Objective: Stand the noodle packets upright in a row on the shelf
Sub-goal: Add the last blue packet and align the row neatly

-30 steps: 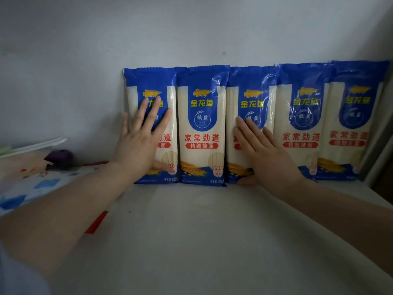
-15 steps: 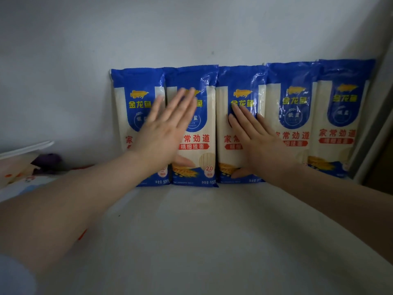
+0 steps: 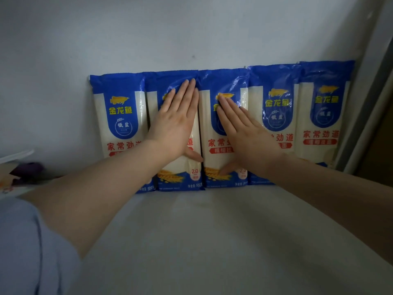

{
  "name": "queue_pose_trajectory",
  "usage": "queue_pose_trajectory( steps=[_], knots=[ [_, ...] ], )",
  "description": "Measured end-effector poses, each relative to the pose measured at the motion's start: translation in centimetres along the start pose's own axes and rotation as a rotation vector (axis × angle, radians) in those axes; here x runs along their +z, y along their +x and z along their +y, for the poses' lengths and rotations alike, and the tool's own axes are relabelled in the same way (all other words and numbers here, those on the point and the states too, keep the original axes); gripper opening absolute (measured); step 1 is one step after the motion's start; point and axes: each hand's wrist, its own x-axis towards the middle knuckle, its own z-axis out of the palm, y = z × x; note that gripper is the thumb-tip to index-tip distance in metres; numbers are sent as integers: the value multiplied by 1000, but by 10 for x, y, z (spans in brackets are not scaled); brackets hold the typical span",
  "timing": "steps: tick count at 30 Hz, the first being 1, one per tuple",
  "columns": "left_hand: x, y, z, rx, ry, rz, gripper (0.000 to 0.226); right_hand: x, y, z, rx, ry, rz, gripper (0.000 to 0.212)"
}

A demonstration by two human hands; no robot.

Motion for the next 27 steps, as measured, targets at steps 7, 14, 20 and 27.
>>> queue_pose_trajectory(
  steps=[7, 14, 20, 27],
  knots=[
    [-7, 9, -6, 18, -37, 8, 148, -10, 6, 9, 43, 13, 20, 140],
    [-16, 9, 11, 33, -114, 60, 141, -18, 0, 26, 100, 87, 44, 142],
    [-14, 28, 55, 150, -10, 108, 142, -10, -18, 59, 115, 13, 5, 140],
    [-19, 33, 57, 125, 3, 97, 148, -8, -14, 67, 94, 42, -47, 146]
  ],
)
